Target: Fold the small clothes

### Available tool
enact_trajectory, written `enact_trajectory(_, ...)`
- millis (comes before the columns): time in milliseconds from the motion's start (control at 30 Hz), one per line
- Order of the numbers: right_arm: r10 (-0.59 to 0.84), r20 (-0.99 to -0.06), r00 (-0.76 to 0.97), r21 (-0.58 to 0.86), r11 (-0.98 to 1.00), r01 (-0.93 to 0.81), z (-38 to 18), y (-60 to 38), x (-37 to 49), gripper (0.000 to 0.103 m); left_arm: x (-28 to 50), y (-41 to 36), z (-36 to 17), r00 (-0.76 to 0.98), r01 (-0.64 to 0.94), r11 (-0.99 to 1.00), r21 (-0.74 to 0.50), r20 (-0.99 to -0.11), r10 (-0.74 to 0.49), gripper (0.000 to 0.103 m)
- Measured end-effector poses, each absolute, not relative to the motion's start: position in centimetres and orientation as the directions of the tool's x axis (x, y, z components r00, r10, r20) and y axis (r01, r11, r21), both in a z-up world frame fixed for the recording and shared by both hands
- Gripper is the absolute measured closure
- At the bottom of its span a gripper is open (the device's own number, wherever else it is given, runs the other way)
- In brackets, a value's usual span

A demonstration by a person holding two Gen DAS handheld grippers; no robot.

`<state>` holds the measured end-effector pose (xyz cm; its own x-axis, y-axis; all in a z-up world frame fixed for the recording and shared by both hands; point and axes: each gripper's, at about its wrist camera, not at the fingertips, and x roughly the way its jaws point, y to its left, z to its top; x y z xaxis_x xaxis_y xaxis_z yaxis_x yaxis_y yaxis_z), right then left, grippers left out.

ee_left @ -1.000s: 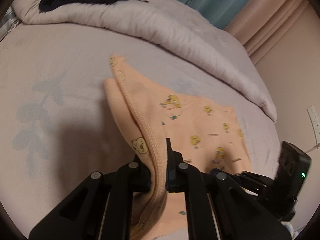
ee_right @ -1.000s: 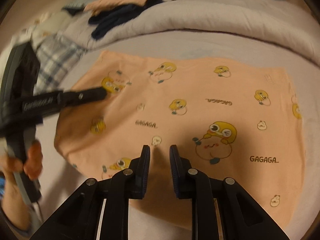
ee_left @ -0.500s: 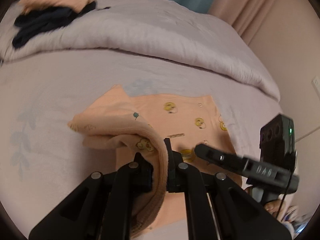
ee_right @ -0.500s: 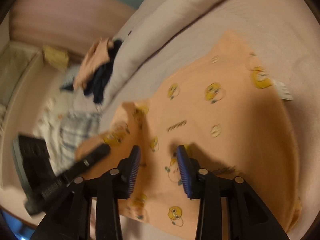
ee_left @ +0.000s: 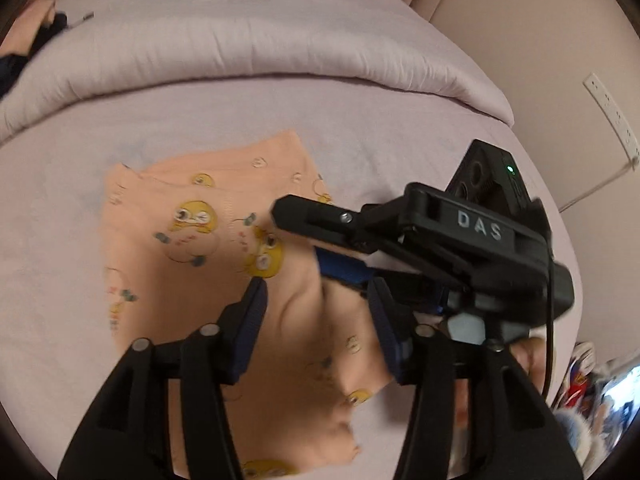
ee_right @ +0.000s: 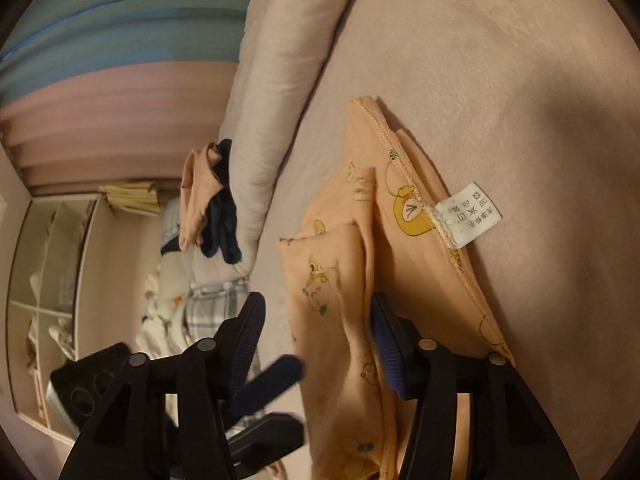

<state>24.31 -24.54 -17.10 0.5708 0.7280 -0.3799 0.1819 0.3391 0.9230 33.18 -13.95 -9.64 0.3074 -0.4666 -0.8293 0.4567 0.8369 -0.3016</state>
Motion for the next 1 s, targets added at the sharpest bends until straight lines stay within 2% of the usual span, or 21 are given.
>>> enact_trajectory(100, 0.725, -0.418, 0.547, 0.905, 0.387, 0.178, -17.0, -24.5, 24.4, 0.048, 33.0, -11.1, -8.8, 0.34, 0.433, 0.844, -0.315, -0.811, -0.477, 0.049)
enact_trajectory(267, 0.649, -0.554, 0.522, 0.806, 0.575, 0.14, -16.1, -23.3, 25.0, 0.048, 32.4, -5.1, -9.6, 0.407, 0.32, 0.894, -0.313, -0.807, -0.428, 0.046)
enact_trajectory(300, 0.621, -0.582, 0.525, 0.773, 0.623, 0.12, -15.7, -22.8, 25.3, 0.051, 32.3, -4.2, -10.1, 0.403, 0.296, 0.898, -0.326, -0.81, -0.427, 0.046)
enact_trajectory(367, 0.562, -0.636, 0.528, 0.7, 0.708, 0.09, -15.3, -22.0, 25.7, 0.074, 32.3, -2.5, -11.3, 0.4, 0.248, 0.909, -0.336, -0.819, -0.412, 0.046)
enact_trajectory(433, 0.534, -0.668, 0.518, 0.655, 0.753, 0.069, -15.1, -21.2, 26.3, 0.093, 32.3, -1.6, -12.4, 0.394, 0.218, 0.914, -0.342, -0.826, -0.403, 0.046)
enact_trajectory(733, 0.415, -0.694, 0.588, 0.52, 0.854, 0.011, -10.8, -22.6, 26.9, 0.095, 32.6, -1.9, -13.8, 0.373, 0.219, 0.909, -0.355, -0.83, -0.414, 0.046)
enact_trajectory(933, 0.249, -0.791, 0.559, 0.37, 0.922, 0.112, -12.9, -24.0, 28.4, 0.095, 33.3, -3.7, -14.4, 0.362, 0.236, 0.904, -0.356, -0.831, -0.422, 0.046)
enact_trajectory(1000, 0.247, -0.816, 0.523, 0.374, 0.915, 0.15, -14.4, -24.4, 28.7, 0.093, 33.2, -4.4, -14.3, 0.367, 0.253, 0.909, -0.332, -0.836, -0.408, 0.046)
